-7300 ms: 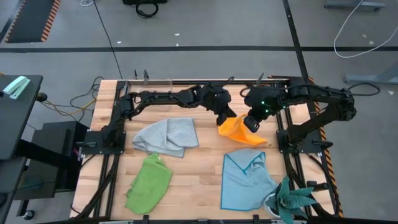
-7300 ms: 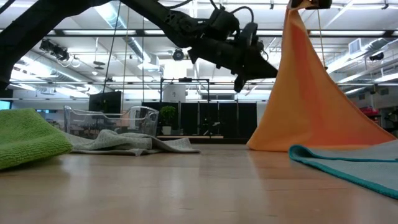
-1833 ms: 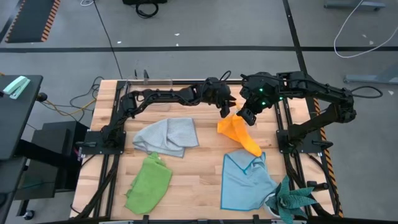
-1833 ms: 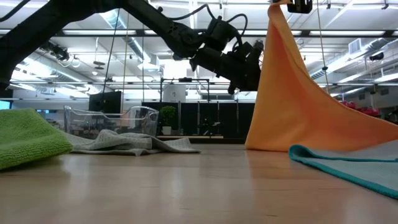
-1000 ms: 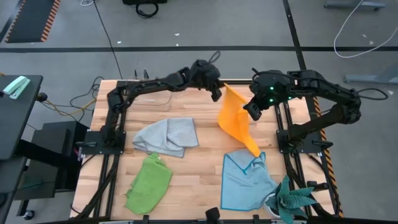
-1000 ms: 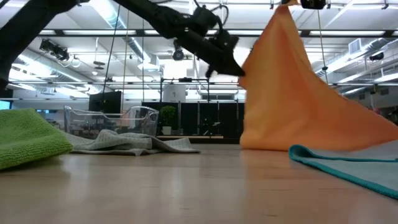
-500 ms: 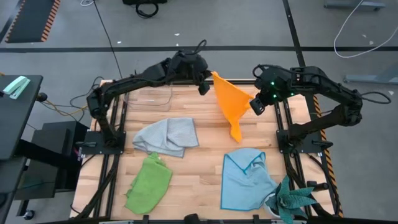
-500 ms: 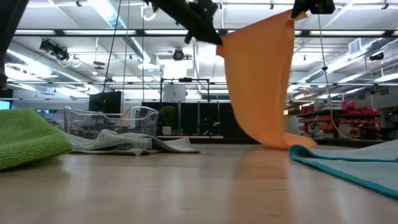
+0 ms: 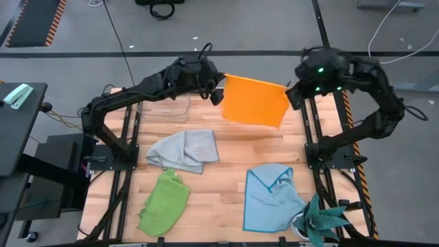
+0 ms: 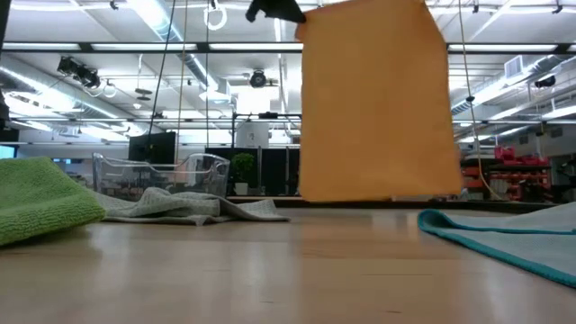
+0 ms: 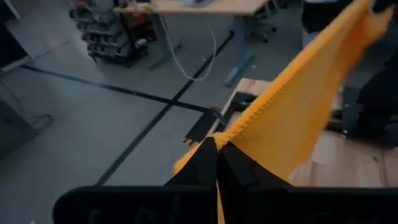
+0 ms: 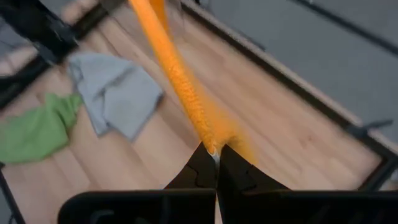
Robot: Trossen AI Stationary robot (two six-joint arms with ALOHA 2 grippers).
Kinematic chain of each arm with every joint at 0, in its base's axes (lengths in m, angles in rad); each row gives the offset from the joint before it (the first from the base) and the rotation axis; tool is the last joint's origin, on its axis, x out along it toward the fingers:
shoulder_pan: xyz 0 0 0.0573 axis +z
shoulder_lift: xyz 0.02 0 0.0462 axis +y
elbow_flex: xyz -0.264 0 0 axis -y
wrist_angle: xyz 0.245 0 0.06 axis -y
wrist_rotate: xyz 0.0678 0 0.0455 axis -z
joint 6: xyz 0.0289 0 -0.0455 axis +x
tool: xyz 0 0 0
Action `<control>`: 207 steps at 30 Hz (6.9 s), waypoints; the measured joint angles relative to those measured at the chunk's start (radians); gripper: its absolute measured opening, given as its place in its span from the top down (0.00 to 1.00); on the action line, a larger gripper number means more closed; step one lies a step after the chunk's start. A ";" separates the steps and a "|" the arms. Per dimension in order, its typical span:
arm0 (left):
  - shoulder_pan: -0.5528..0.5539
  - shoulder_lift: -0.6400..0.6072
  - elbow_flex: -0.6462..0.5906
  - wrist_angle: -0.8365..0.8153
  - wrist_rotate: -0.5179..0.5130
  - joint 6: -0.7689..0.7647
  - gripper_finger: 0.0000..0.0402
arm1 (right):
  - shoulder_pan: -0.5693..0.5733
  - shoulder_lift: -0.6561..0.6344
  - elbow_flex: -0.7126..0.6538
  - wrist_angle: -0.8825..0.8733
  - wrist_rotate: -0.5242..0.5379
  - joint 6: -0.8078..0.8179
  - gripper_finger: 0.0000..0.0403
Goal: Fold microfiber towels
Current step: Fold the orange microfiber cloth
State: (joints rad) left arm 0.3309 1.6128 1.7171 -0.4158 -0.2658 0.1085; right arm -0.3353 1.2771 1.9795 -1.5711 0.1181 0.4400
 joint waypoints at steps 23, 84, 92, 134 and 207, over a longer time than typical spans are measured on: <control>0.183 0.011 0.000 0.036 -0.028 -0.018 0.99 | -0.403 0.270 0.074 0.033 -0.022 -0.426 1.00; 0.127 0.179 -0.223 -0.237 0.114 -0.334 0.99 | -0.175 0.129 -0.807 0.514 -0.173 0.125 1.00; 0.174 0.234 -0.223 -0.211 0.139 -0.323 0.99 | -0.255 0.193 -0.807 0.580 -0.150 0.158 1.00; 0.023 0.127 -0.132 -0.415 0.232 -0.254 0.99 | 0.146 -0.055 -0.804 0.365 0.034 0.505 1.00; 0.187 0.377 -0.134 -0.116 0.290 -0.172 0.71 | -0.206 0.286 -0.767 0.551 0.154 0.450 0.64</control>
State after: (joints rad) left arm 0.5175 1.9900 1.5829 -0.5320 0.0238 -0.0635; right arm -0.5416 1.5627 1.2124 -1.0203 0.2718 0.8899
